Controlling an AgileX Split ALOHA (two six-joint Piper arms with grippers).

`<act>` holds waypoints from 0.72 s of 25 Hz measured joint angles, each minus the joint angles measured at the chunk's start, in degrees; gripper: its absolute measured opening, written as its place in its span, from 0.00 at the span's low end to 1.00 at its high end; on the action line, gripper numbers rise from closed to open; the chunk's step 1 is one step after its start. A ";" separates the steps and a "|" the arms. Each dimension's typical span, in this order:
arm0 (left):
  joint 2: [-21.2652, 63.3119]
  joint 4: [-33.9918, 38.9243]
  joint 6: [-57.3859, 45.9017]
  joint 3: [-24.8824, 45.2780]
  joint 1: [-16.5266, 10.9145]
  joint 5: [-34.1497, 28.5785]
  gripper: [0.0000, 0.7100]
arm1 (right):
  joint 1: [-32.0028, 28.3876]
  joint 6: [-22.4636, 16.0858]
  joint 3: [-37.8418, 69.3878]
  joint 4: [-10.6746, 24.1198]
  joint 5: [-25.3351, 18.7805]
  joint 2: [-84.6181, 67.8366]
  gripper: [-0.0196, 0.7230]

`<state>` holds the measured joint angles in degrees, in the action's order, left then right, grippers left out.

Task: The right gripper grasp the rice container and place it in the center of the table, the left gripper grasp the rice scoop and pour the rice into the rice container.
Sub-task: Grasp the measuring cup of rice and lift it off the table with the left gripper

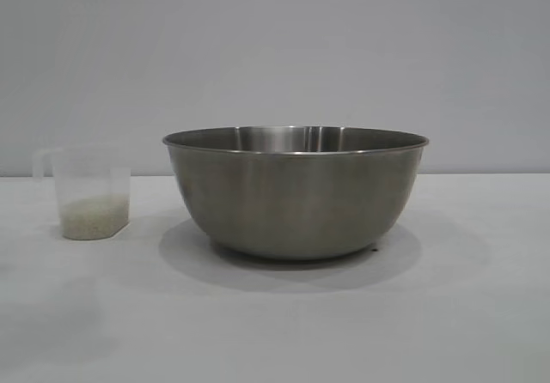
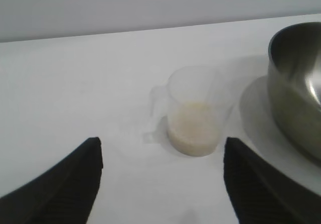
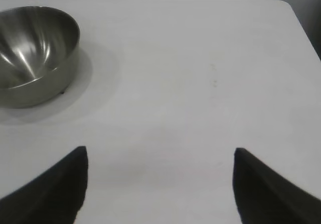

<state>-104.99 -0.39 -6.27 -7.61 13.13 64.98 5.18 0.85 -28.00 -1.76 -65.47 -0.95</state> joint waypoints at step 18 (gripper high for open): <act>-2.18 -2.75 5.42 -8.88 0.00 0.31 0.35 | 0.00 0.00 0.00 0.00 0.00 0.00 0.76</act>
<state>-107.17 -3.14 -0.85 -16.49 13.13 65.29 5.18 0.85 -28.00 -1.76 -65.47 -0.95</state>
